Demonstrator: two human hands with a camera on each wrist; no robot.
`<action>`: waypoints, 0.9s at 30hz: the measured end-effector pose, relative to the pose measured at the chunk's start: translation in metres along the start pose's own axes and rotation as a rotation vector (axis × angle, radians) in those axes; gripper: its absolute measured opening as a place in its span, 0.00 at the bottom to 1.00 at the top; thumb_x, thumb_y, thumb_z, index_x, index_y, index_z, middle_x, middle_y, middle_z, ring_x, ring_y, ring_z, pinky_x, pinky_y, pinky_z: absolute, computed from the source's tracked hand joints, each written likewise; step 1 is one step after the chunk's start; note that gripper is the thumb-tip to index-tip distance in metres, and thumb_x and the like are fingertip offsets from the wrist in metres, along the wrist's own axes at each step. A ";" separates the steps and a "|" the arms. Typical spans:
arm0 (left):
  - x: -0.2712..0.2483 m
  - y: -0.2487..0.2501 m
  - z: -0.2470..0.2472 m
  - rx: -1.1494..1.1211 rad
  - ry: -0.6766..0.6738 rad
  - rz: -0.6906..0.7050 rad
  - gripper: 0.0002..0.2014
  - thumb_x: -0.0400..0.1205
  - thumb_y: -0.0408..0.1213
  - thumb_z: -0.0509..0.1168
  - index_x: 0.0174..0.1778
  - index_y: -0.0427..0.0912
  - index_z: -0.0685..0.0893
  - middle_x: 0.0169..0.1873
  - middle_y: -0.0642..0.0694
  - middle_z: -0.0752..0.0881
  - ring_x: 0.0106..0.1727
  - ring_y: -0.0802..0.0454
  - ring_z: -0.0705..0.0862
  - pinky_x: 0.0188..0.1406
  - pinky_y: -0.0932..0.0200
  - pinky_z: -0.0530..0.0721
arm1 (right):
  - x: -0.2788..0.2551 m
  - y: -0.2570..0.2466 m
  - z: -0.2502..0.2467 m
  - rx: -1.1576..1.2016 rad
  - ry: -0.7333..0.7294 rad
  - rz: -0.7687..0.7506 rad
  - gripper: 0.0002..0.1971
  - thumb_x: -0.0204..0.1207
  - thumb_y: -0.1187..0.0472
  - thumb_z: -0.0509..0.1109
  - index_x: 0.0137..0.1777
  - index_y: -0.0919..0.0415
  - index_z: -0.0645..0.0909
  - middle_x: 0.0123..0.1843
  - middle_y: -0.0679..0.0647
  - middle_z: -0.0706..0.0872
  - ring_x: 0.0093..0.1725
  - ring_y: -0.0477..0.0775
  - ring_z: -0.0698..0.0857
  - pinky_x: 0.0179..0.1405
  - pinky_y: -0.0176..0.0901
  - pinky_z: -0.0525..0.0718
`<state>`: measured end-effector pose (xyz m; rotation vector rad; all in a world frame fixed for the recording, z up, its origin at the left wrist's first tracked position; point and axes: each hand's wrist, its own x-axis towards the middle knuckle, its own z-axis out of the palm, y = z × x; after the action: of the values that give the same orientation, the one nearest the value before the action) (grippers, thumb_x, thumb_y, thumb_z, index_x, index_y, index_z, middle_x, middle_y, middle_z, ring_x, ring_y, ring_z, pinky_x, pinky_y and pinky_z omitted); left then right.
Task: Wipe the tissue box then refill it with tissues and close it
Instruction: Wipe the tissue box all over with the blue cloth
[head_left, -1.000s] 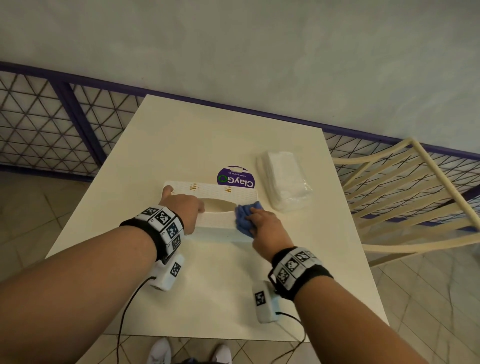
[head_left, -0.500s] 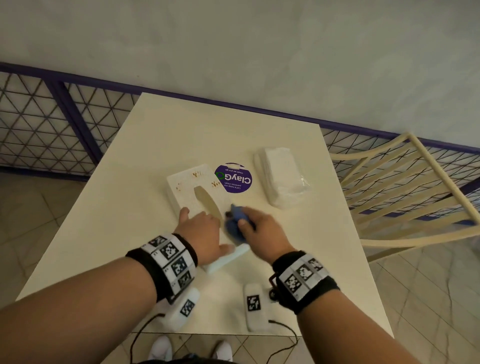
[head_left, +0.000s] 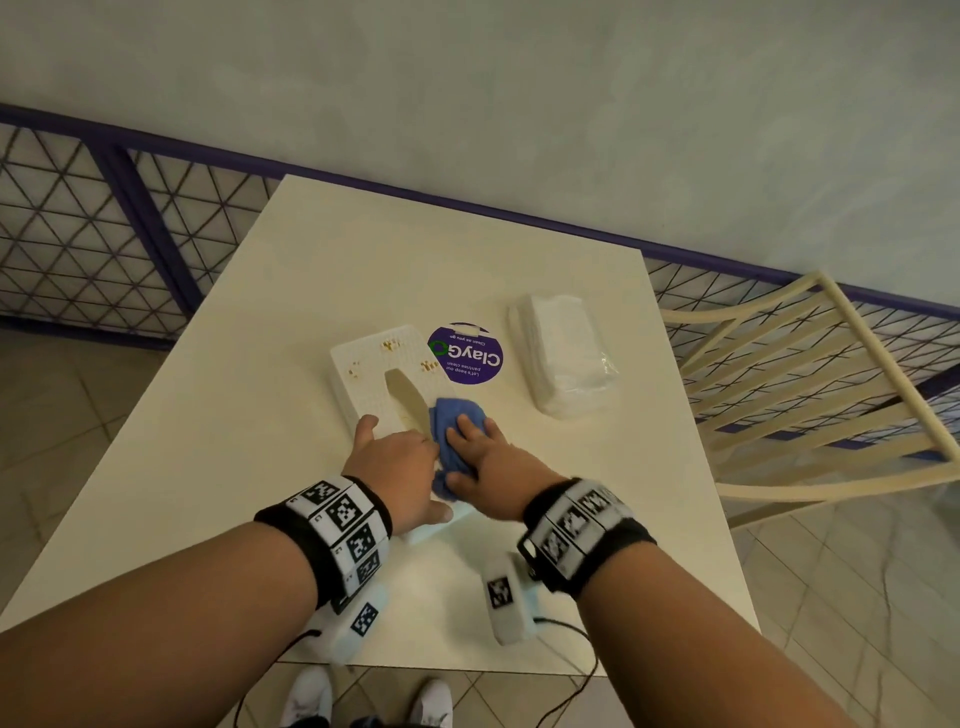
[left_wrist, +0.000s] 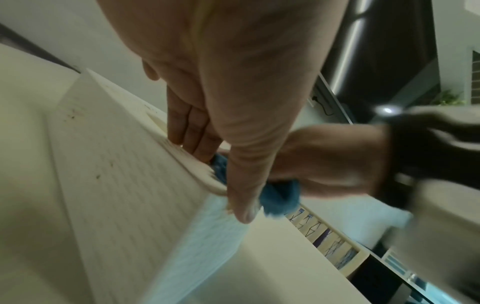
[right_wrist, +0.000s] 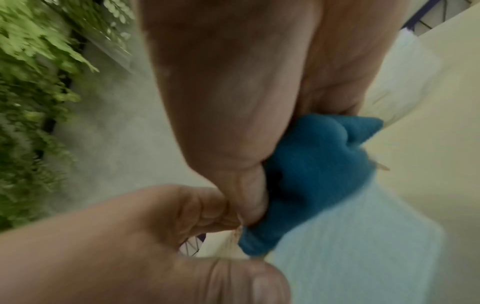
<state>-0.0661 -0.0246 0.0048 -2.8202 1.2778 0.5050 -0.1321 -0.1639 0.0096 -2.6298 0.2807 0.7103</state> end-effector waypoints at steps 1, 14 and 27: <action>0.000 0.000 0.002 -0.013 0.013 -0.002 0.28 0.70 0.66 0.63 0.62 0.55 0.77 0.55 0.56 0.81 0.61 0.56 0.79 0.73 0.40 0.49 | -0.012 0.004 0.005 0.018 -0.022 -0.009 0.33 0.83 0.51 0.59 0.84 0.53 0.49 0.87 0.51 0.43 0.85 0.61 0.39 0.83 0.55 0.50; -0.002 0.000 -0.004 -0.003 -0.061 -0.003 0.30 0.72 0.66 0.63 0.67 0.55 0.72 0.61 0.56 0.79 0.66 0.55 0.77 0.77 0.36 0.42 | 0.036 -0.022 -0.029 -0.193 -0.038 -0.015 0.33 0.84 0.58 0.60 0.84 0.54 0.48 0.87 0.52 0.43 0.85 0.65 0.46 0.82 0.53 0.54; -0.009 -0.034 -0.031 0.311 -0.275 0.270 0.33 0.76 0.37 0.67 0.78 0.50 0.64 0.81 0.51 0.62 0.83 0.50 0.57 0.78 0.38 0.34 | -0.063 0.032 -0.032 0.371 0.415 0.168 0.15 0.76 0.63 0.66 0.60 0.51 0.85 0.52 0.51 0.90 0.51 0.51 0.84 0.49 0.33 0.73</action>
<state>-0.0383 0.0004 0.0325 -2.2530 1.5286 0.6118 -0.1804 -0.2010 0.0572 -2.3851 0.6862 0.1291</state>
